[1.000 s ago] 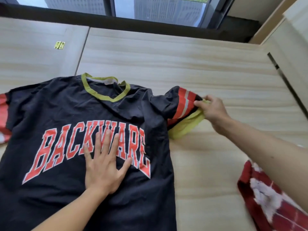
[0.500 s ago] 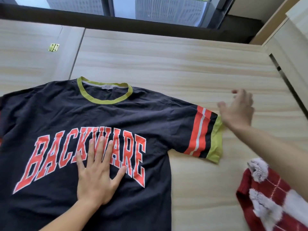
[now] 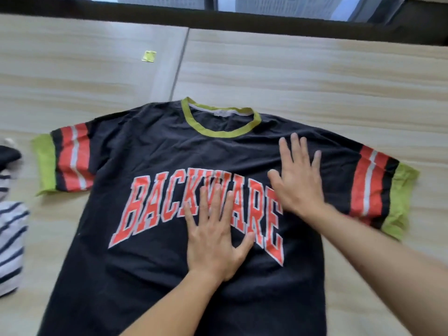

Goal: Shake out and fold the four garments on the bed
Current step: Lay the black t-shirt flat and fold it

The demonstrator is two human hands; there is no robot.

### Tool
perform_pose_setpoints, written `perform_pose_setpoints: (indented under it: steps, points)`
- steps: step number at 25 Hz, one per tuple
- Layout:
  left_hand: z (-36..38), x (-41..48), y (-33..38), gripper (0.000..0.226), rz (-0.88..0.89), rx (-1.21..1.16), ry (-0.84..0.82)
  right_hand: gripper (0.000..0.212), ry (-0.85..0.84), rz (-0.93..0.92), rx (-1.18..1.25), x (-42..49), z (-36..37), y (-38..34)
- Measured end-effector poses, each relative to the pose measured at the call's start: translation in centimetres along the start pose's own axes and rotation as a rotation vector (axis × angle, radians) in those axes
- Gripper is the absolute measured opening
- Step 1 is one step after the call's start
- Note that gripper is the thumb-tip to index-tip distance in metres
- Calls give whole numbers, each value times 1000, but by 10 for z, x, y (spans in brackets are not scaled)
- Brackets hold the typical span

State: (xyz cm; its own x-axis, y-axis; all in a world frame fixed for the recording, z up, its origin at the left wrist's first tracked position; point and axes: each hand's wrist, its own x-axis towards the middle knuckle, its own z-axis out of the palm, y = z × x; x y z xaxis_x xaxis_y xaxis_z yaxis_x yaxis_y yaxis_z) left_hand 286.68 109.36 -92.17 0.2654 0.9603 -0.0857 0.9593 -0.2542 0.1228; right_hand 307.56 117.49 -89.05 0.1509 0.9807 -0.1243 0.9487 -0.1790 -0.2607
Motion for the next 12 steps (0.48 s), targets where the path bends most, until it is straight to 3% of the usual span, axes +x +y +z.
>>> perform_pose_setpoints:
  steps: [3,6,7,9,12]
  points:
    - [-6,-2,1,80,-32,-143,31,75,18,-19,200,-52,37,-67]
    - [-13,-6,-22,74,-40,-497,94,80,70,20,29,-67,69,-71]
    - [-15,0,-41,70,-35,-515,126,79,90,36,-2,-65,71,-68]
    - [-19,21,-99,68,-81,-326,203,81,96,33,-32,-62,72,-70]
    - [-41,65,-201,77,-330,-44,122,83,111,29,-50,-62,75,-69]
